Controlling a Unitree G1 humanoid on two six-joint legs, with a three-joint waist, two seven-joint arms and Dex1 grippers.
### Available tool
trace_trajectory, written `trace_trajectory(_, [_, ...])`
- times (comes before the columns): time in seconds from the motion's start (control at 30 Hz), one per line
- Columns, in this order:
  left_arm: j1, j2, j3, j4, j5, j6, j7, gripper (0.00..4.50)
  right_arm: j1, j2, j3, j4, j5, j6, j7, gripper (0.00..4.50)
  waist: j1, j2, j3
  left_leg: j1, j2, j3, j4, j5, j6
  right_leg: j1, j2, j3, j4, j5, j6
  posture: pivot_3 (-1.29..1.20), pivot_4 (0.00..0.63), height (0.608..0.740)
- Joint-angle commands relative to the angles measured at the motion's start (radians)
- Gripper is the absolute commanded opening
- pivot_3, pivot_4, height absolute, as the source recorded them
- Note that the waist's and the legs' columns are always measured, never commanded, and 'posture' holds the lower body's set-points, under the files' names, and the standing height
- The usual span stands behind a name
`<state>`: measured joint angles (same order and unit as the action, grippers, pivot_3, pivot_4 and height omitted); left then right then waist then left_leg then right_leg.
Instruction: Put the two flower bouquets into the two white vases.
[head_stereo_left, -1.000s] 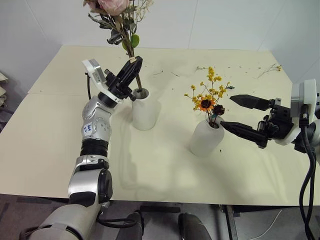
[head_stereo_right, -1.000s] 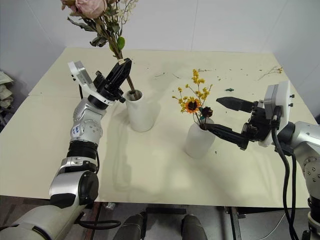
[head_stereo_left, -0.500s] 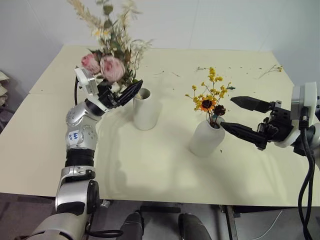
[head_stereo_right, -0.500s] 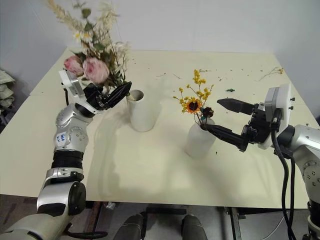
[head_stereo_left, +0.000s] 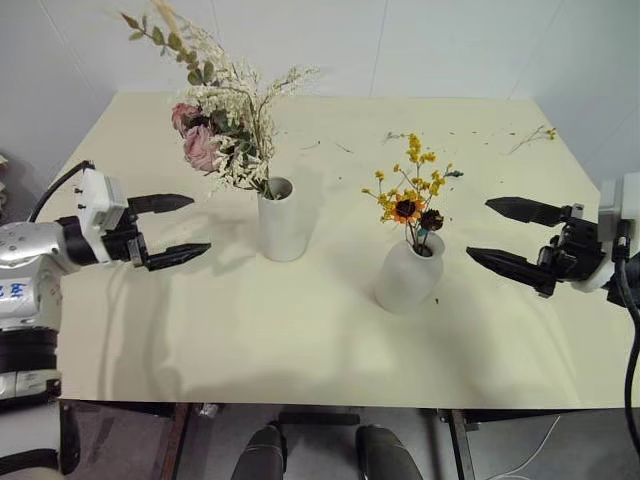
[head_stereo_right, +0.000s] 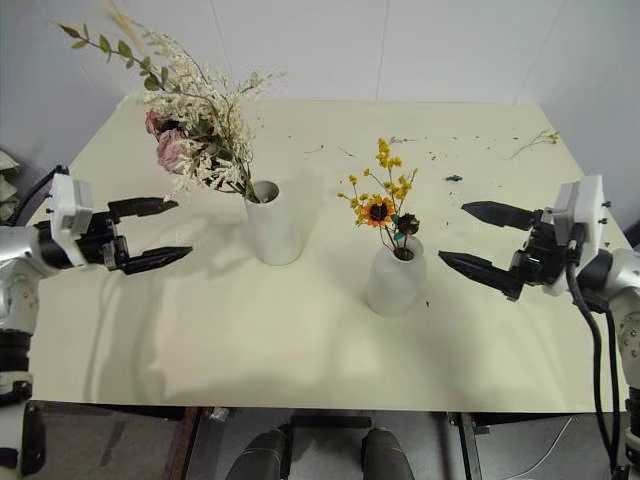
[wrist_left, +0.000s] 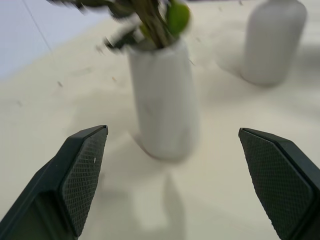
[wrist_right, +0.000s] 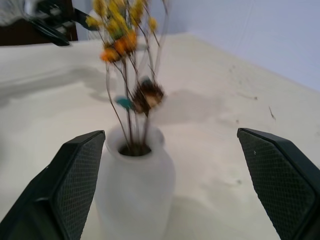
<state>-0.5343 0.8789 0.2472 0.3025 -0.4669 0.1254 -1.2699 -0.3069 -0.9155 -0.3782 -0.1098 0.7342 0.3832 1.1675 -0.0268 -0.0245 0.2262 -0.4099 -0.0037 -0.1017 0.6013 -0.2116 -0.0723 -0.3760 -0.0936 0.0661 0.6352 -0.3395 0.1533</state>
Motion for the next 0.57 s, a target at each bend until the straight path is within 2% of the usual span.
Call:
trace_trajectory(0.03, [0.081, 0.042, 0.071, -0.127, -0.054, 0.072, 0.008, 4.48, -0.02, -0.022, -0.038, 0.062, -0.015, -0.06, 0.064, 4.5, -0.001, 0.0, 0.0, 0.0, 0.0, 0.0, 0.0, 0.0, 0.0, 0.0, 0.0, 0.0, 0.0, 0.0, 0.0, 0.0, 0.15, 0.74])
trace_trajectory(0.2, [0.126, 0.024, 0.085, -0.209, -0.057, 0.077, 0.04, 4.48, -0.083, -0.024, 0.004, 0.183, -0.083, -0.126, 0.11, 4.5, -0.002, 0.0, 0.0, 0.002, 0.0, 0.0, -0.002, 0.0, -0.001, 0.0, 0.0, 0.0, 0.0, 0.0, -0.001, 0.0, 0.15, 0.74])
trace_trajectory(0.27, [0.121, 0.013, 0.091, -0.231, -0.074, 0.104, 0.062, 4.48, -0.122, -0.017, 0.027, 0.246, -0.165, -0.245, 0.116, 4.5, -0.003, 0.0, 0.0, 0.002, 0.0, 0.001, -0.002, 0.0, -0.001, 0.0, 0.0, 0.0, 0.001, 0.0, -0.001, 0.0, 0.15, 0.74])
trace_trajectory(0.57, [0.126, -0.005, 0.101, -0.262, -0.083, 0.104, 0.091, 4.48, -0.154, -0.054, 0.066, 0.346, -0.197, -0.254, 0.226, 4.5, -0.003, 0.001, 0.0, 0.003, 0.0, 0.001, -0.005, 0.0, -0.001, 0.0, 0.0, 0.0, 0.0, -0.001, -0.001, 0.0, 0.15, 0.74])
